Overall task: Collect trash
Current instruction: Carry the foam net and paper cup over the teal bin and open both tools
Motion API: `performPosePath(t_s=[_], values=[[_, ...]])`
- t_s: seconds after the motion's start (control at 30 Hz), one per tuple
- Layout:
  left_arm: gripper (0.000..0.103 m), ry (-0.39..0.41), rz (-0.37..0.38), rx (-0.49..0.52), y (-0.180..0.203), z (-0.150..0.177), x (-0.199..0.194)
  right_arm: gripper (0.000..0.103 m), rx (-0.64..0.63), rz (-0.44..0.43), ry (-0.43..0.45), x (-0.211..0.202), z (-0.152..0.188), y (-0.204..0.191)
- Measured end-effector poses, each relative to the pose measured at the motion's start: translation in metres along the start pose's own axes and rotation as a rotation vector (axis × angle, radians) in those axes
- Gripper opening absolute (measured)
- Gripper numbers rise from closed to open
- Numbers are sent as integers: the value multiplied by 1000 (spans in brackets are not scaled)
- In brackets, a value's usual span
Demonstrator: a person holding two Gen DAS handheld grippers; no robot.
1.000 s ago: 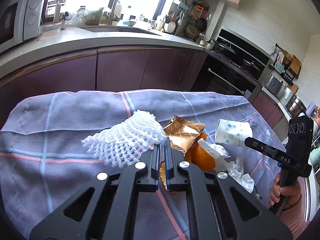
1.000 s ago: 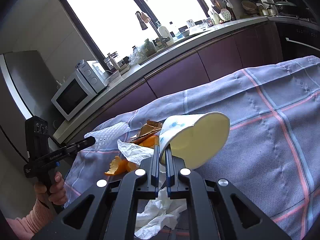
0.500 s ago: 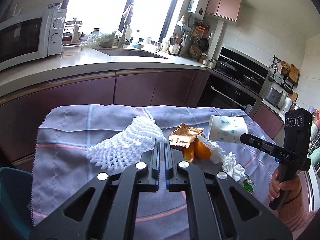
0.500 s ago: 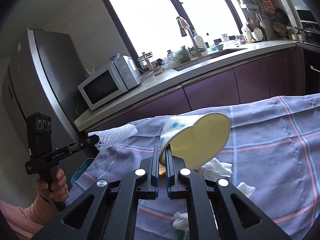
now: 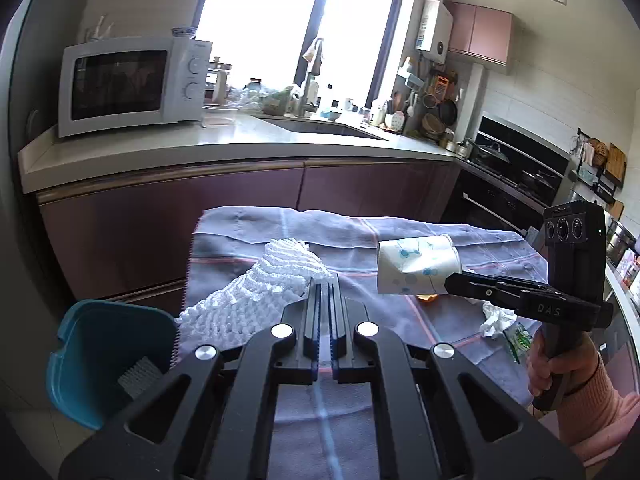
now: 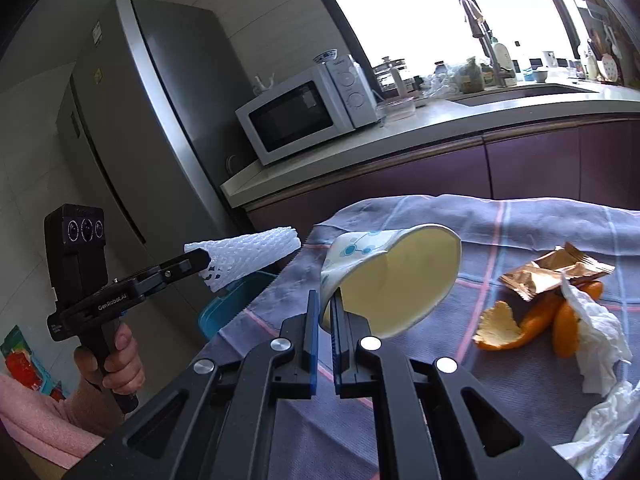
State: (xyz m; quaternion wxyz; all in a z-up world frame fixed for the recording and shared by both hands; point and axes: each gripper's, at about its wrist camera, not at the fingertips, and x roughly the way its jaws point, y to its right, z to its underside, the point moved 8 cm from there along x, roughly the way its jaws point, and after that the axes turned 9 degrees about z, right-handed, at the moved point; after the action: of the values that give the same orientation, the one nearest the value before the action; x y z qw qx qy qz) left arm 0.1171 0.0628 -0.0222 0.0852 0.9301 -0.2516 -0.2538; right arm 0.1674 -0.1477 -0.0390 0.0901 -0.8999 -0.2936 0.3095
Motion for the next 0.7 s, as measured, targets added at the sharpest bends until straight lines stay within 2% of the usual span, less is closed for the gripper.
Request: performPosePath(t_s=[0.23, 0.4, 0.7], values=[[4, 34, -103, -54, -51, 7, -47, 5, -74, -118, -80, 46, -2, -60], [4, 37, -172, -107, -92, 17, -66, 5, -127, -176, -142, 80, 0, -97], [4, -6, -251, -172, -148, 36, -57, 5, -190, -216, -250, 133, 10, -139]])
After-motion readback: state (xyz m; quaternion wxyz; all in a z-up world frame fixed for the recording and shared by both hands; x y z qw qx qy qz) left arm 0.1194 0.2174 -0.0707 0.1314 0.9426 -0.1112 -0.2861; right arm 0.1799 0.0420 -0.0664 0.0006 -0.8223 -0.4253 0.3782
